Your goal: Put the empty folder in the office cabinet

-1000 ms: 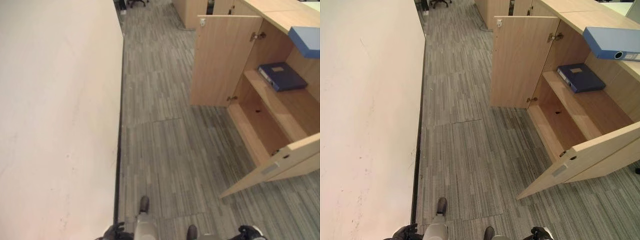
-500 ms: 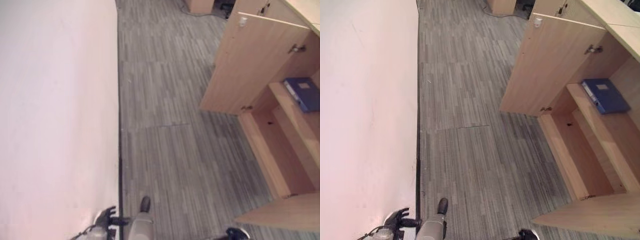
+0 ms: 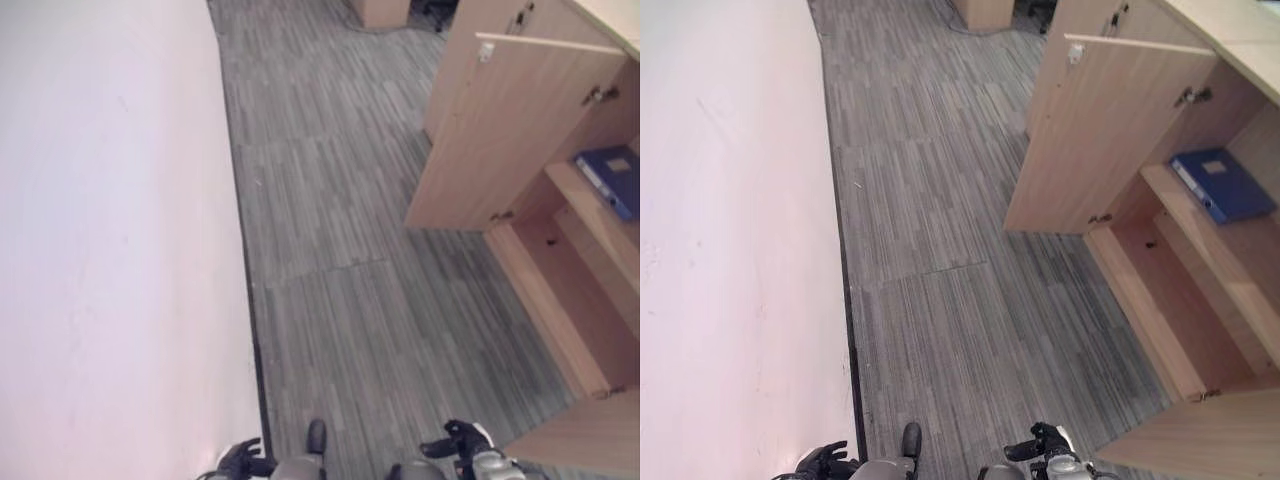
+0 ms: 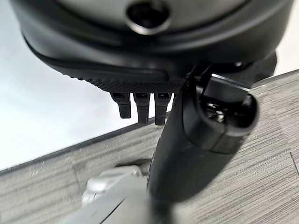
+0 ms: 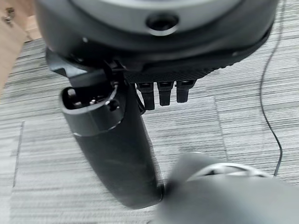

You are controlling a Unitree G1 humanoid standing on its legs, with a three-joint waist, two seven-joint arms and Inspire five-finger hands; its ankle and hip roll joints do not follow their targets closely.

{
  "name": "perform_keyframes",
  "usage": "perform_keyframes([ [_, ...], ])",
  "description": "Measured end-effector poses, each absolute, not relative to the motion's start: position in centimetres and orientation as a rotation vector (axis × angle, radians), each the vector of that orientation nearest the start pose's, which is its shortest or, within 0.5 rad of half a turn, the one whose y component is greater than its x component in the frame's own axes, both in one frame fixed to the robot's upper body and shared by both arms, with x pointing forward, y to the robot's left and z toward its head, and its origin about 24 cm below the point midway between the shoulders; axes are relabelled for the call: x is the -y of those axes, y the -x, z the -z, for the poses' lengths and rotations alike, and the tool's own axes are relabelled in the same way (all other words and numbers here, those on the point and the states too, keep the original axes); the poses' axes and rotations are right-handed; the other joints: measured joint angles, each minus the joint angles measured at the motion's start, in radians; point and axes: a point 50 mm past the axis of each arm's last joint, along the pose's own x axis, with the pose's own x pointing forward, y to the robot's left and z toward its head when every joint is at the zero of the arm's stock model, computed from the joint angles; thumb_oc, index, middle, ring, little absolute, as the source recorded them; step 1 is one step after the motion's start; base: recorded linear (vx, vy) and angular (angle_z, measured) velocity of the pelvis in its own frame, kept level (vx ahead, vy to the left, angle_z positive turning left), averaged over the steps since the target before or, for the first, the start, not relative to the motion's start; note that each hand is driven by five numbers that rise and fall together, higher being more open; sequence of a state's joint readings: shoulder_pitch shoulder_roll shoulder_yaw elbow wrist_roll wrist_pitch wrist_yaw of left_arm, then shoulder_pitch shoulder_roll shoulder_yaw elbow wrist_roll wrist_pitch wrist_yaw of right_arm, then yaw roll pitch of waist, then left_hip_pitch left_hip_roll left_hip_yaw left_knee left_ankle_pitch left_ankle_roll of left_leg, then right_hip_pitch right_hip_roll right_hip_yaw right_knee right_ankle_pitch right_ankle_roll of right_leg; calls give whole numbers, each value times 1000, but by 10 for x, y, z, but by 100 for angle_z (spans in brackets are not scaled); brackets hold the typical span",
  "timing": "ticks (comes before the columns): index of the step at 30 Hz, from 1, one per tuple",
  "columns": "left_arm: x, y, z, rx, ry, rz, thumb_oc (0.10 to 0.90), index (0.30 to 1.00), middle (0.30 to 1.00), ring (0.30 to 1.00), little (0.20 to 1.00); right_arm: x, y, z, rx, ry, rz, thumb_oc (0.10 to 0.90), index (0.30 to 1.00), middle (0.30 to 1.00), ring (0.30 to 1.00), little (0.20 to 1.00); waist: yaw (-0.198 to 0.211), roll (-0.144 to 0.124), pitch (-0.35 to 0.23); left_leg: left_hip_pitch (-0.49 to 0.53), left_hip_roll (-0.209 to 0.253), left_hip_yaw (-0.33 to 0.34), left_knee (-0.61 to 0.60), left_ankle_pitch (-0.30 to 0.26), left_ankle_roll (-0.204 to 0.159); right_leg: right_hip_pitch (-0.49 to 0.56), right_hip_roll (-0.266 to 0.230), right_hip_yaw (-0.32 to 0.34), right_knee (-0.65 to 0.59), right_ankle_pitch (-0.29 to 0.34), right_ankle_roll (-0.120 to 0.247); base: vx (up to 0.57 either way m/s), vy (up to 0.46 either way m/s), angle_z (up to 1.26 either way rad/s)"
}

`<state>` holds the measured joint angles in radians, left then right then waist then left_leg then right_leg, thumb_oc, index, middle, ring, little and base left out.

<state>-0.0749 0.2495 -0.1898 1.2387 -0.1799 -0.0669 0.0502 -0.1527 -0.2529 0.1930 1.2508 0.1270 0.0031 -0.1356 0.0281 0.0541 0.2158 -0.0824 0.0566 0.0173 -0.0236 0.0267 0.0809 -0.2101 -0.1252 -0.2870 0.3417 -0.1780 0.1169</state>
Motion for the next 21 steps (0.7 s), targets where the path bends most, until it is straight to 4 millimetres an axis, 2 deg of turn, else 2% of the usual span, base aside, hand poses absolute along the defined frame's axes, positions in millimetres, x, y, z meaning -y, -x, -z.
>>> perform_keyframes([
  [1,-237,-120,152,-1107,-224,-139,800,900,900,900,900,238,-147,144,-1086,321,172,800,900,900,900,900,-9,0,0,11,4,4,-5,-5,-7,-10,6,0,-66,20,-1,485,-69,0],
  [2,-243,-114,153,-1129,-236,-162,800,900,900,900,900,237,-149,144,-1076,317,172,800,900,900,900,900,-24,-6,2,35,7,8,-12,-14,-23,-6,11,-12,-186,86,4,250,-59,1],
  [3,-246,-114,152,-1130,-247,-169,800,900,900,900,900,236,-149,144,-1071,314,172,800,900,900,900,900,-31,-17,3,60,3,7,-15,-22,-35,-9,2,-31,-244,133,8,322,-90,5],
  [5,-253,-113,151,-1124,-278,-171,800,900,900,900,900,236,-145,145,-1082,312,178,800,900,900,900,900,-30,-53,-2,96,-14,7,-26,-38,-65,-4,-53,-133,-300,220,7,266,-114,23],
  [6,-252,-114,150,-1113,-292,-161,800,900,900,900,900,240,-139,147,-1103,319,189,800,900,900,900,900,-28,-61,-4,131,-2,4,-46,-54,-120,8,-60,-207,-294,272,21,277,-119,21],
  [7,-253,-113,150,-1114,-303,-152,800,900,900,900,900,241,-142,146,-1097,327,189,800,900,900,900,900,-25,-55,-6,132,7,10,-33,-65,-142,10,-58,-243,-292,272,21,299,-114,2],
  [9,-252,-110,151,-1130,-310,-143,800,900,900,900,900,246,-145,143,-1095,340,196,800,900,900,900,900,-29,-37,-6,144,19,10,-18,-71,-151,18,-25,-251,-295,272,12,260,-75,-9],
  [10,-251,-109,152,-1136,-313,-132,800,900,900,900,900,252,-144,142,-1102,353,208,800,900,900,900,900,-36,-20,-1,178,35,34,-32,-86,-165,23,-5,-259,-279,255,-14,291,-80,7],
  [12,-248,-109,153,-1138,-321,-106,800,900,900,900,900,271,-139,138,-1121,381,253,800,900,900,900,900,-59,7,13,223,60,65,-52,-87,-172,35,4,-280,-217,197,-63,326,-66,10],
  [15,-244,-108,154,-1145,-316,-97,800,900,900,900,900,287,-128,136,-1143,398,296,800,900,900,900,900,-79,44,19,264,82,84,-49,-108,-191,56,11,-303,-179,152,-70,326,-88,-5],
  [16,-241,-110,155,-1141,-313,-87,800,900,900,900,900,295,-127,133,-1142,410,319,800,900,900,900,900,-78,71,18,268,102,113,-18,-152,-201,40,-13,-337,-95,94,-71,320,-178,-28],
  [18,-241,-111,154,-1140,-325,-81,800,900,900,900,900,297,-127,132,-1141,413,321,800,900,900,900,900,-80,82,16,258,106,135,34,-191,-206,10,-59,-361,12,45,-84,213,-131,-39],
  [19,-241,-108,155,-1148,-323,-80,800,900,900,900,900,298,-124,132,-1147,414,322,800,900,900,900,900,-83,84,16,250,102,135,65,-203,-209,0,-74,-352,49,22,-97,218,-114,-21],
  [21,-233,-109,157,-1142,-306,-67,800,900,900,900,900,303,-118,132,-1164,426,330,800,900,900,900,900,-88,111,-1,241,99,133,83,-187,-229,-8,-75,-339,68,-5,-105,371,-222,-15],
])
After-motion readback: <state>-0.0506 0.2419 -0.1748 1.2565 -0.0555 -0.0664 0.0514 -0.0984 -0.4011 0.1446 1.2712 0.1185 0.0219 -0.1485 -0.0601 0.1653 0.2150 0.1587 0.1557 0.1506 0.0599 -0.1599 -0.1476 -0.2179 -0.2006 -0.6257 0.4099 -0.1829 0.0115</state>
